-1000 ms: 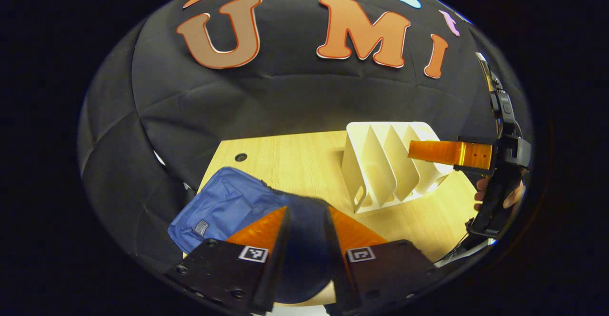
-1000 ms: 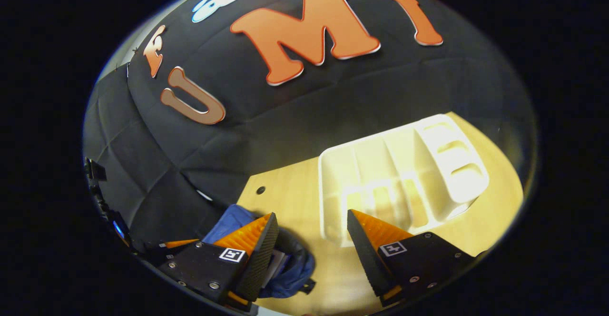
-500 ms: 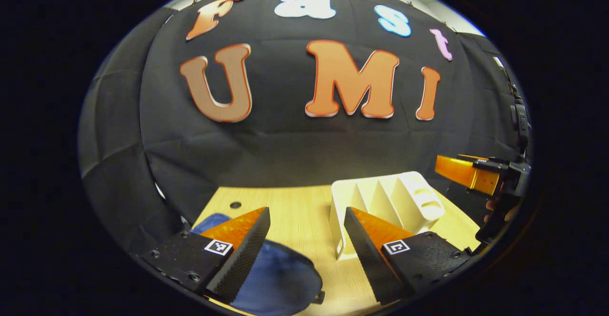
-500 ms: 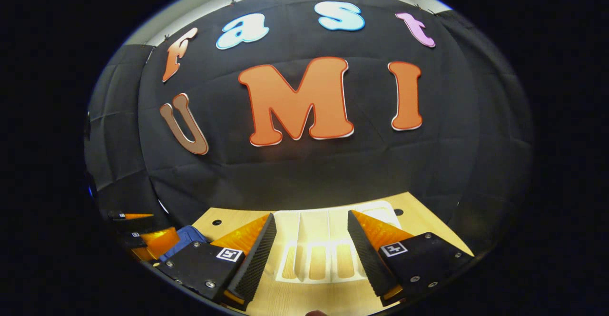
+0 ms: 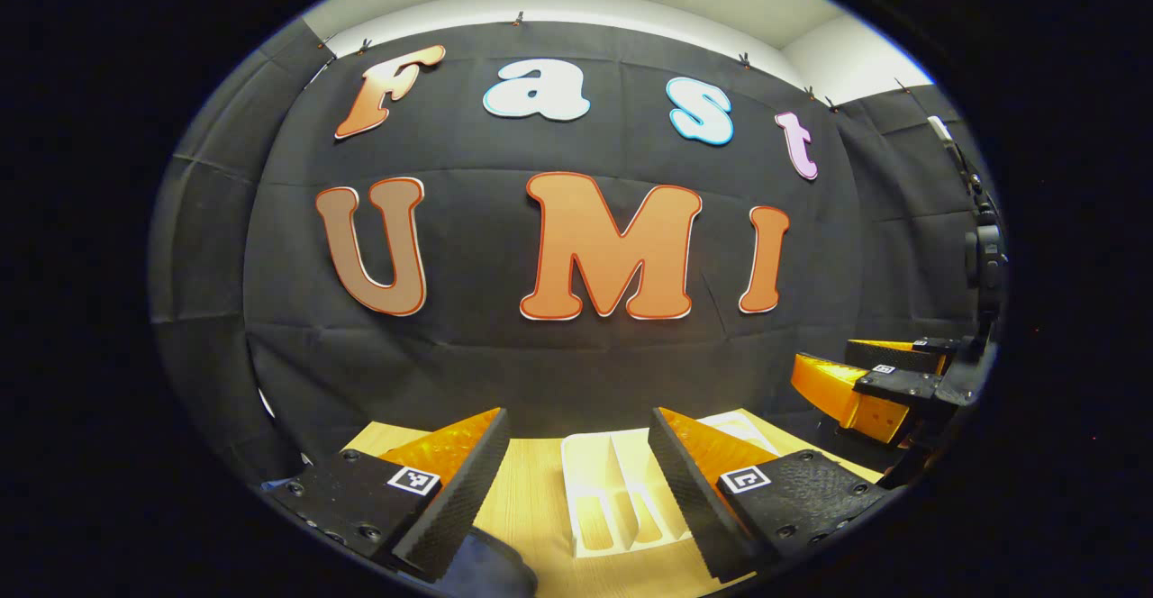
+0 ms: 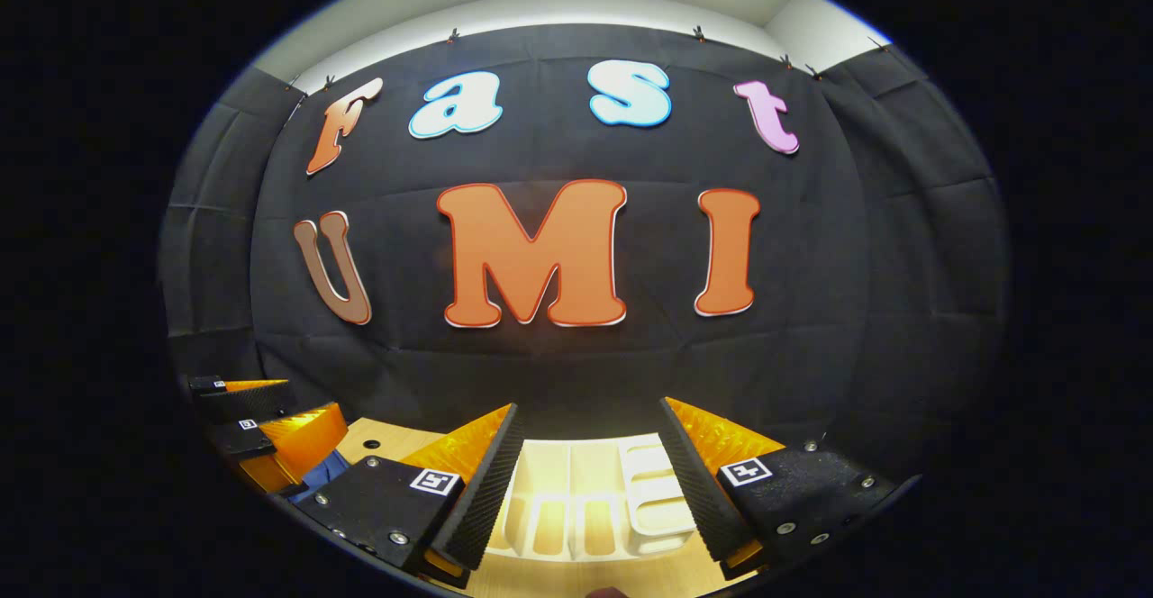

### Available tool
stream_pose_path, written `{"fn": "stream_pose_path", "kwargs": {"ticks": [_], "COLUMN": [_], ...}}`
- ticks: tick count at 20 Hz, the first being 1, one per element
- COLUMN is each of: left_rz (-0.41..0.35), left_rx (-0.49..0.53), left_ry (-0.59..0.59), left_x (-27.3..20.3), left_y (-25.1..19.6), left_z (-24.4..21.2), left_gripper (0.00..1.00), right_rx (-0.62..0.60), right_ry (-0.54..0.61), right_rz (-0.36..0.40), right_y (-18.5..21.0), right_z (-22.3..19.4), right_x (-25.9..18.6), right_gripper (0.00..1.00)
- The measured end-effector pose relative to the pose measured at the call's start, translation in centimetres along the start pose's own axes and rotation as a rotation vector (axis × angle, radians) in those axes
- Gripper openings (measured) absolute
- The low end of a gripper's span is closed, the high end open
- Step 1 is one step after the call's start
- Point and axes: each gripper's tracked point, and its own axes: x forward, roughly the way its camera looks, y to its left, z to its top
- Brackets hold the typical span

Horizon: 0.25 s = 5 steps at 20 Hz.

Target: Open the schoolbag, grab two books from the bookshelf and put them into the schoolbag.

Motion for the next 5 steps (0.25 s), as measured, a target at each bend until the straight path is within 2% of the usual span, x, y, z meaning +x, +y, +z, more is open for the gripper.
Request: {"fn": "stream_pose_path", "kwargs": {"ticks": [5], "left_rz": [0.026], "left_rx": [-0.021], "left_ry": [-0.038], "left_x": [-0.87], "left_y": [-0.05], "left_z": [0.95], "left_gripper": [0.96], "right_rx": [0.018], "right_ry": [-0.003], "right_rz": [-0.029], "right_y": [-0.61], "right_z": [-0.42], "right_x": [-0.65], "right_gripper": [0.89]}}
